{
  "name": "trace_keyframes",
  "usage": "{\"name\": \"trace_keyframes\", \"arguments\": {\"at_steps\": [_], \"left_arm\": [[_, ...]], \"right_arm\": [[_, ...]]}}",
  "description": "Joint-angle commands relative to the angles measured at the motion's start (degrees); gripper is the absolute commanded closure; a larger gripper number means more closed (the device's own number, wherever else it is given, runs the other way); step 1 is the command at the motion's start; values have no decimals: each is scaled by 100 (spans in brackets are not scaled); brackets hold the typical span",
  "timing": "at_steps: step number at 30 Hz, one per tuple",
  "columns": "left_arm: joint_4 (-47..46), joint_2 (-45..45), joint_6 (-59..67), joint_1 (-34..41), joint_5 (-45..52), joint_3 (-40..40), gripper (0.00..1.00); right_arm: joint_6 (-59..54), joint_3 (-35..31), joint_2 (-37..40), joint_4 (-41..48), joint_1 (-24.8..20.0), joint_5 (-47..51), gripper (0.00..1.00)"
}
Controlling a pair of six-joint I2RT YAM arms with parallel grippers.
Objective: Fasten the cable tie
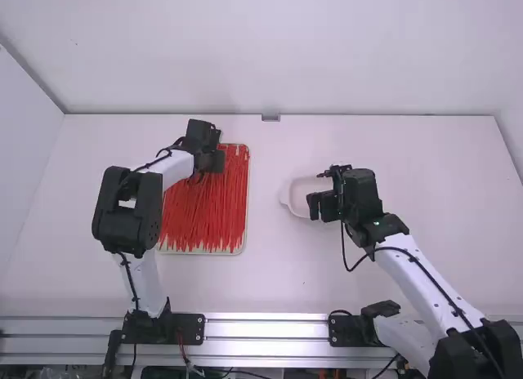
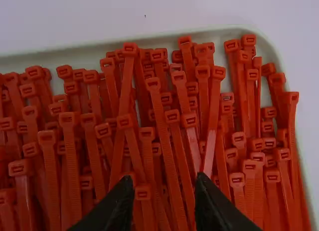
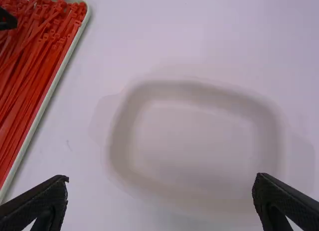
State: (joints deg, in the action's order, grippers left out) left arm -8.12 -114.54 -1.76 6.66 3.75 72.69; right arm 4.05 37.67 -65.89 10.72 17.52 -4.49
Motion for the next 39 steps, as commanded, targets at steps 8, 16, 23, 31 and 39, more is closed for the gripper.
{"name": "trace_keyframes", "arguments": {"at_steps": [8, 16, 23, 31, 39], "left_arm": [[-111, -87, -319, 9, -227, -39, 66], [-157, -87, -378, 7, -125, -44, 67], [-35, -87, -448, 11, -129, -166, 67], [164, -87, -533, 9, -127, -343, 66], [433, -87, -540, 9, -127, -448, 66]], "right_arm": [[-2, 201, -44, 20, 11, 2, 1], [0, 201, -44, 17, 9, 2, 1], [0, 201, -44, 15, 11, 2, 1], [-2, 201, -44, 7, 11, 0, 1], [0, 201, -44, 4, 9, 0, 1]]}}
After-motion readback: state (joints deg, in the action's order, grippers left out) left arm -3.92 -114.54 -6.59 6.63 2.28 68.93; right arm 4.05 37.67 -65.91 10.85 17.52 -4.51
